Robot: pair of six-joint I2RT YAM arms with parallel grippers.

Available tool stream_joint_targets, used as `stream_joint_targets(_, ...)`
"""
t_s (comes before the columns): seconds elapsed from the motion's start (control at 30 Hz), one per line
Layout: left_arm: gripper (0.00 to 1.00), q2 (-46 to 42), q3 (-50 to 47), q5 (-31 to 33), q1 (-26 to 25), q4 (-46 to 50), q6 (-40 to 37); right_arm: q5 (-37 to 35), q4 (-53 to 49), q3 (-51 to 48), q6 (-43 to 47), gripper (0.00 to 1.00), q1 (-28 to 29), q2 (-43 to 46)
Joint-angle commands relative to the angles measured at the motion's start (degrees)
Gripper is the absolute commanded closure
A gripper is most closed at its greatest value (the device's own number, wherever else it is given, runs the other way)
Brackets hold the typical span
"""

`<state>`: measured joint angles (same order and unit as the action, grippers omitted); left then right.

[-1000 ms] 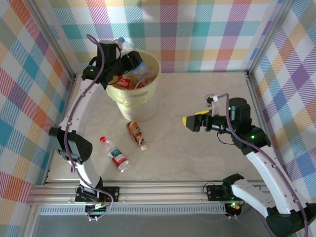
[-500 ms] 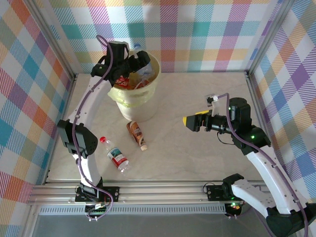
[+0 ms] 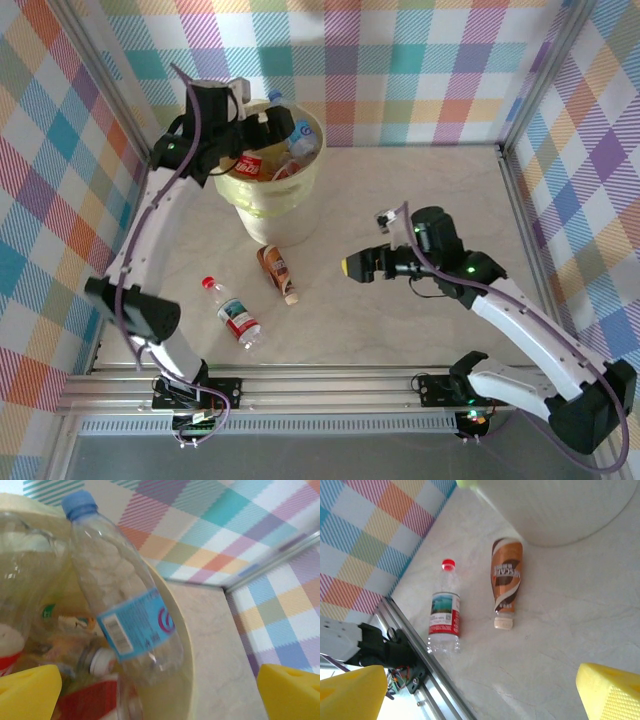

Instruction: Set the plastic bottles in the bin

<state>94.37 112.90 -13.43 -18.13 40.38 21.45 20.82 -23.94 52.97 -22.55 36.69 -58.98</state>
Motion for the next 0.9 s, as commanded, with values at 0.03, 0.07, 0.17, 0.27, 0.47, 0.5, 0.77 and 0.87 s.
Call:
stream_joint_targets(0.03,0.00,-10.86,-9.15,-7.32,-0.24,1.19,-7.51,-4.79,7.46,-1.62,-2.47,0.07,4.49,-4.20)
stream_joint_targets(0.07,0.00,-13.28,-11.72,-8.15,-0.24,1.68,-8.37,-4.85,9.15,-2.34,-2.63,0.08,5.68,-5.76)
stream_joint_targets(0.17,0.00,-20.41,-19.63,-12.32,-0.31,2.16,-11.39,-7.67,12.50,-3.28,-1.83,0.10,9.45,-10.22)
stream_joint_targets(0.27,0.00,-27.25,-27.80,-15.16,-0.41,1.90,-12.39,-9.79,15.52,-3.83,-0.43,0.12,12.74,-14.43)
stream_joint_targets(0.47,0.00,-39.24,-44.63,-15.81,-0.93,-3.57,-5.30,-12.09,18.69,-2.69,2.10,0.20,16.87,-24.05)
stream_joint_targets(0.5,0.00,-41.24,-47.49,-15.71,-1.01,-5.17,-3.31,-12.29,18.80,-2.08,2.54,0.21,17.21,-25.76)
stream_joint_targets(0.77,0.00,-50.12,-58.11,-14.10,-1.21,-9.70,1.16,-16.35,19.20,4.63,3.22,0.28,20.42,-39.44)
stream_joint_targets(0.87,0.00,-51.86,-58.84,-13.56,-1.27,-9.67,0.79,-18.15,19.63,6.73,2.60,0.31,21.47,-42.45)
